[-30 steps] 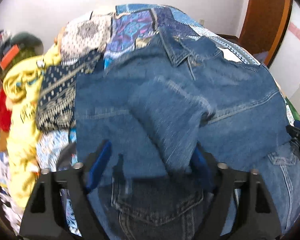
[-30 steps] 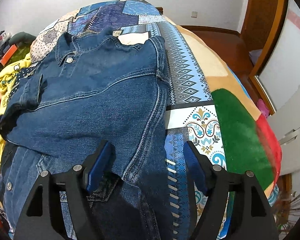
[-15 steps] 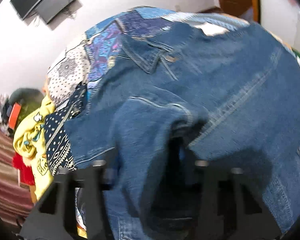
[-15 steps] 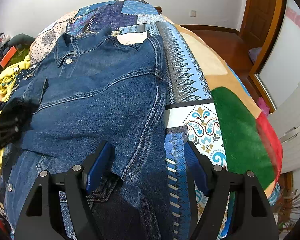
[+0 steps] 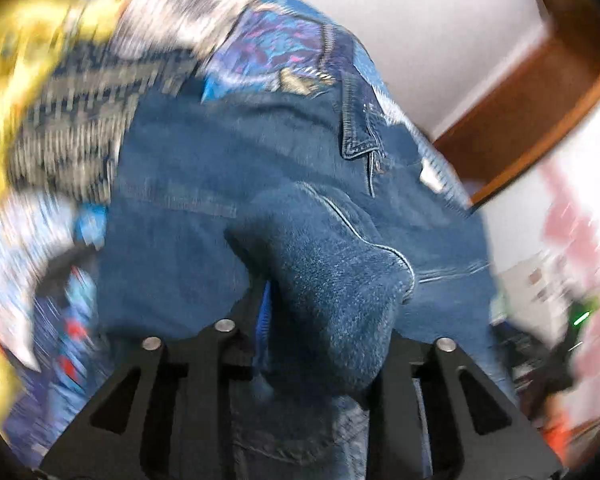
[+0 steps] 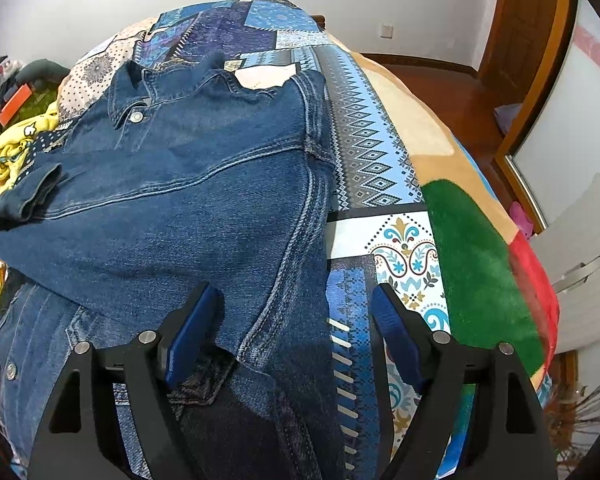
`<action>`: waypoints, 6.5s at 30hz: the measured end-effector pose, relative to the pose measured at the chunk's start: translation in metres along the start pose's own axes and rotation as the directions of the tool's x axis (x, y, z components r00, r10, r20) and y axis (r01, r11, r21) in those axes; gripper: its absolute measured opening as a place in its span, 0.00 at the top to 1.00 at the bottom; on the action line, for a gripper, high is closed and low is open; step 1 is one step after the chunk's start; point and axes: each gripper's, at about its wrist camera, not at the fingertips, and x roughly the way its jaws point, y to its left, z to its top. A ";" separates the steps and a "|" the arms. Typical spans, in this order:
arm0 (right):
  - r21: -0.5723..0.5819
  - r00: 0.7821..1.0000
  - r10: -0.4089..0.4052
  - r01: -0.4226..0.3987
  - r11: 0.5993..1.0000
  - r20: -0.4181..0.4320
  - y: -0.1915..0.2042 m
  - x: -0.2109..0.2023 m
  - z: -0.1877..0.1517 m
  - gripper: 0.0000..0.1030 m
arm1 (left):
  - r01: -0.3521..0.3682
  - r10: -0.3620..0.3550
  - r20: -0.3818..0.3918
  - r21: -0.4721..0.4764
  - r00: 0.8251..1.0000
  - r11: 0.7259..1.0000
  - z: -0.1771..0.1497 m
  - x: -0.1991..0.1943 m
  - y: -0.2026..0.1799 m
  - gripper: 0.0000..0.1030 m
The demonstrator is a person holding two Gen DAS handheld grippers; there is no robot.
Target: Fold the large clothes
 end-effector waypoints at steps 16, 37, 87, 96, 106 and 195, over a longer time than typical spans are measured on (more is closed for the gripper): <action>0.011 1.000 0.009 -0.009 1.000 -0.012 -0.001 0.002 0.000 0.22 | -0.133 0.138 0.033 -0.131 0.990 0.983 -0.016 -0.039 0.063 0.58; 0.025 0.993 0.107 -0.108 0.994 0.041 -0.016 0.008 0.080 0.22 | -0.351 0.348 0.048 0.094 0.936 0.932 0.076 -0.016 0.057 0.28; -0.084 0.985 0.174 -0.172 0.982 0.016 0.048 0.128 0.219 0.84 | -0.457 0.453 0.081 0.041 0.888 0.889 0.181 0.039 0.110 0.87; -0.103 0.998 0.065 -0.064 0.993 0.006 0.045 0.124 0.207 0.56 | -0.533 0.531 0.054 0.112 0.846 0.839 0.172 0.044 0.097 0.64; -0.121 0.980 0.137 -0.120 0.985 0.146 0.043 0.012 0.198 0.53 | -0.504 0.474 0.185 0.181 0.861 0.844 0.150 -0.040 0.026 0.49; -0.164 0.936 0.248 -0.211 0.964 0.251 0.085 -0.005 0.199 0.88 | -0.195 0.227 0.274 -0.142 0.934 0.971 0.134 -0.071 0.043 0.89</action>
